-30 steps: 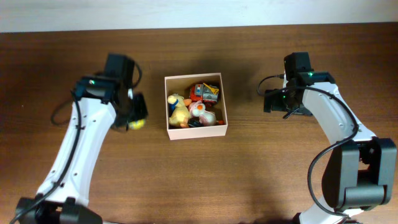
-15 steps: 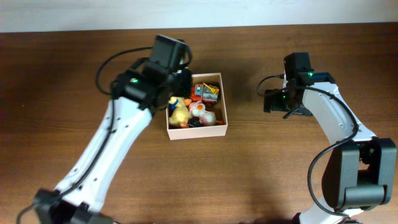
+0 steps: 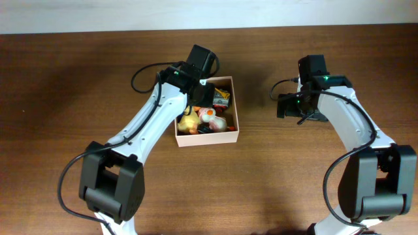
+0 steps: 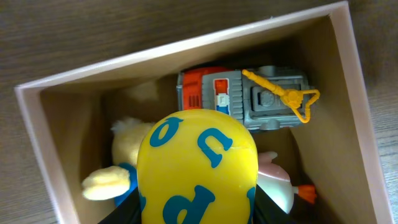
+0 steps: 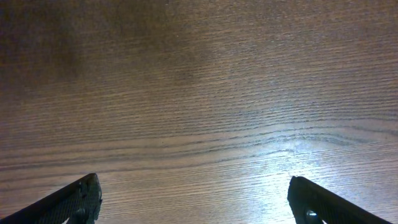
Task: Pack container
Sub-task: 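Lower the yellow ball into the box onto the ducks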
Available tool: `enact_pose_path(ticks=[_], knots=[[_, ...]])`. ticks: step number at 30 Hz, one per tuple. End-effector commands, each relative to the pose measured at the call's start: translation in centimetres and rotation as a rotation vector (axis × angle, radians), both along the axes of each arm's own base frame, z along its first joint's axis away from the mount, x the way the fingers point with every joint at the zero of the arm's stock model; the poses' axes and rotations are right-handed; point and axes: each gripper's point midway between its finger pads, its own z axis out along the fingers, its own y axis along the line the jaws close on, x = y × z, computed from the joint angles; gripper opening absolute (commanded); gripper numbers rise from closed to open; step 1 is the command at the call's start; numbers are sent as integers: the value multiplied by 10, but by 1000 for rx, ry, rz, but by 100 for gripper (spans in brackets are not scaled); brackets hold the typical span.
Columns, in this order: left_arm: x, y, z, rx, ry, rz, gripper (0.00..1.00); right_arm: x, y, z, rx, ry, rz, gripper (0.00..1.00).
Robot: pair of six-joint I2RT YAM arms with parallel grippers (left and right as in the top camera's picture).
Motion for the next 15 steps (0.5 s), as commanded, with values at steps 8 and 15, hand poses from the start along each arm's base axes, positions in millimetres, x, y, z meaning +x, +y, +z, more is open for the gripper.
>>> enact_pose_path(ticks=[8,15], knots=[[-4,-3,-1,1,21,-34,26,3,-4,10,-15,-29,-7,99],[-9,-12,-4,-26,43,-56,26,3,-4,10,-15,-29,-7,99]])
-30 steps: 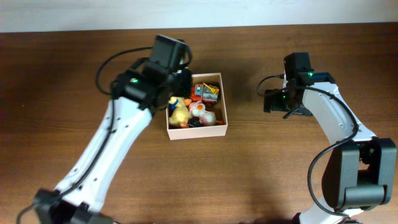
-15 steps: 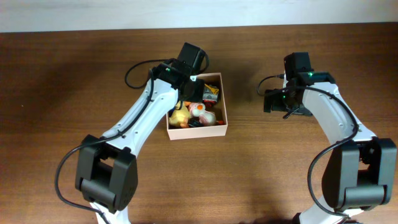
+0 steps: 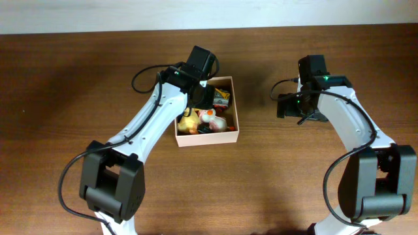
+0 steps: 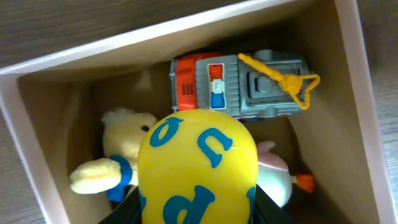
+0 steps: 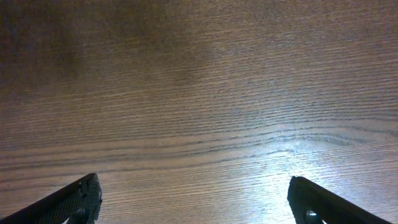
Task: Pack container
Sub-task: 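Lower the yellow ball into the box onto the ducks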
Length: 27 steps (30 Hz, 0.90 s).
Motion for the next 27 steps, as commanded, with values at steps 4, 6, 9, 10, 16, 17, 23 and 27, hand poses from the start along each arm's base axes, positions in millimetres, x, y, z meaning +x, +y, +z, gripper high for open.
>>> enact_pose_path(ticks=[4,6,9,10,16,17,23,27], knots=[[-7,-17,-1,-19,15,-59,55,3,-4,10,-15,-29,-7,99],[-11,-19,-1,-15,21,-66,68,3,-4,10,-15,-28,-7,99],[-13,-19,-3,-9,32,-67,73,3,-4,10,-15,-29,-7,99],[-15,-18,-3,-7,37,-67,75,3,-4,10,-15,-28,-7,99],[-15,-18,-3,-6,38,-67,80,3,-4,10,-15,-29,-7,99],[-15,-18,-3,-7,37,-67,80,3,-4,10,-15,-28,-7,99],[-13,-18,-1,-9,32,-67,72,3,-4,10,-15,-28,-7,99],[-11,-20,7,-17,17,-67,68,3,-4,10,-15,-29,-7,99]])
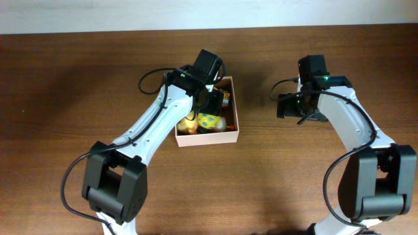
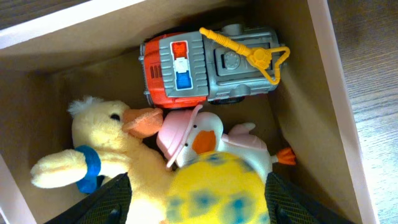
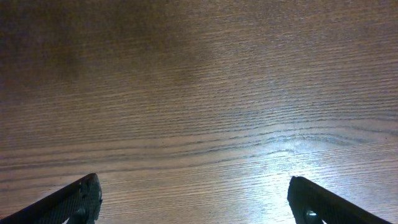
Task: Pack container
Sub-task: 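Lower the yellow ball into the box onto the ducks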
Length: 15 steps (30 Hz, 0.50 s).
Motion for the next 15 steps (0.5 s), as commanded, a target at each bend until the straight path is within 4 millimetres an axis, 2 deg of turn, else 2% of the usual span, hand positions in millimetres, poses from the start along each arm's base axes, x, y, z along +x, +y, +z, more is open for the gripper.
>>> enact_pose_path(ticks=[1,3,6,7,9,11,12,15], knots=[[4,-4,12,-16,-18,-8,67,3,-4,10,-15,-29,-7,99],[2,-3,17,-19,-21,-8,64,3,-4,10,-15,-29,-7,99],[-8,-4,28,-20,-16,-21,56,3,-4,10,-15,-29,-7,99],[-11,-6,29,-23,-13,-27,50,3,-4,10,-15,-29,-7,99],[-16,-11,29,-29,-2,-43,32,3,-4,10,-15,-29,-7,99],[-22,-16,27,-22,7,-59,6,3,-4,10,-15,-29,-7,99],[-24,-17,27,-20,9,-64,2,3,-4,10,-15,-28,-7,99],[-27,-22,27,-20,11,-76,2,3,-4,10,-15,-28,-7,99]])
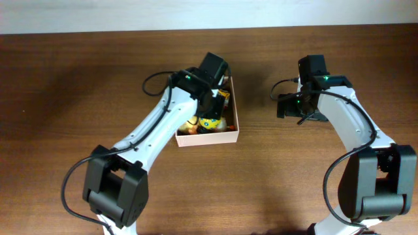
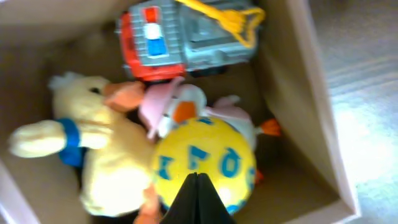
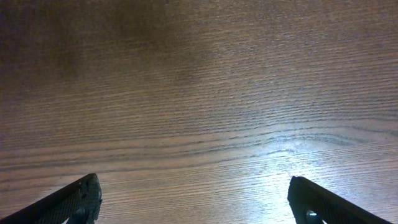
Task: Pack container
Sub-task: 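Lower the yellow ball into the box onto the ducks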
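The pale cardboard box stands mid-table; its right wall shows in the left wrist view. Inside lie a grey-and-orange fire truck, a yellow plush duck, a pink-and-white duck and a yellow ball with blue letters. The ball rests free on the other toys. My left gripper hangs over the ball, shut, fingers pressed together with nothing between them. My right gripper is open above bare wood, to the right of the box.
The brown wooden table spreads to all sides of the box. A pale wall strip runs along the far edge. The left arm crosses the box's left side from above.
My left gripper was open around the yellow ball; now its fingers are shut and empty, and the ball lies loose in the box. The view has shifted slightly. The right arm is unmoved.
My left gripper was shut on the yellow ball above the box, then held it lower over the toys. Then it stood open with the ball resting on the ducks. Now it is shut, empty, above the ball. The right gripper stayed open over the table throughout.
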Available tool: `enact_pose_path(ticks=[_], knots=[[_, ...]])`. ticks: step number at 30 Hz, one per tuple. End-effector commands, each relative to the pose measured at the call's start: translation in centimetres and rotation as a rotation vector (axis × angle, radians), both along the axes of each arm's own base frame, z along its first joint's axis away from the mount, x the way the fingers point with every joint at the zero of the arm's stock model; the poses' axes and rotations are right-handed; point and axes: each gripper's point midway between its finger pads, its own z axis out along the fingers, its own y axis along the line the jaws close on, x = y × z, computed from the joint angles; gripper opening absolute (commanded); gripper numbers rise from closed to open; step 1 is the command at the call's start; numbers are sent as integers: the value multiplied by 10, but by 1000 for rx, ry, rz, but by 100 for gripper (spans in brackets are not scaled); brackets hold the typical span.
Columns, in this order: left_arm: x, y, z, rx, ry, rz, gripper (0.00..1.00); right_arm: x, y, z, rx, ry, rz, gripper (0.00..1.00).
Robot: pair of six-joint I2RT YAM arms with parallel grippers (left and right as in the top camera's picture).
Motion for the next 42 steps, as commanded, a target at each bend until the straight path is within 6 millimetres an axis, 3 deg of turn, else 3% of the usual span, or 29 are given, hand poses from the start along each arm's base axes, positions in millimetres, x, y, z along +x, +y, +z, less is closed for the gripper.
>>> enact_pose_path(ticks=[1,6,13,26,42], knots=[[-5,-12,21,-39,-32,-27,2,3,-4,10,-15,-29,-7,99],[-13,-5,15,-14,8,11,2,3,-4,10,-15,-29,-7,99],[-8,7,4,50,-17,47,2,3,-4,10,-15,-28,-7,99],[-13,9,-42,46,-8,45,3,3,-4,10,-15,-28,-7,99],[-16,8,-56,54,1,40,3,3,-4,10,-15,-29,-7,99]])
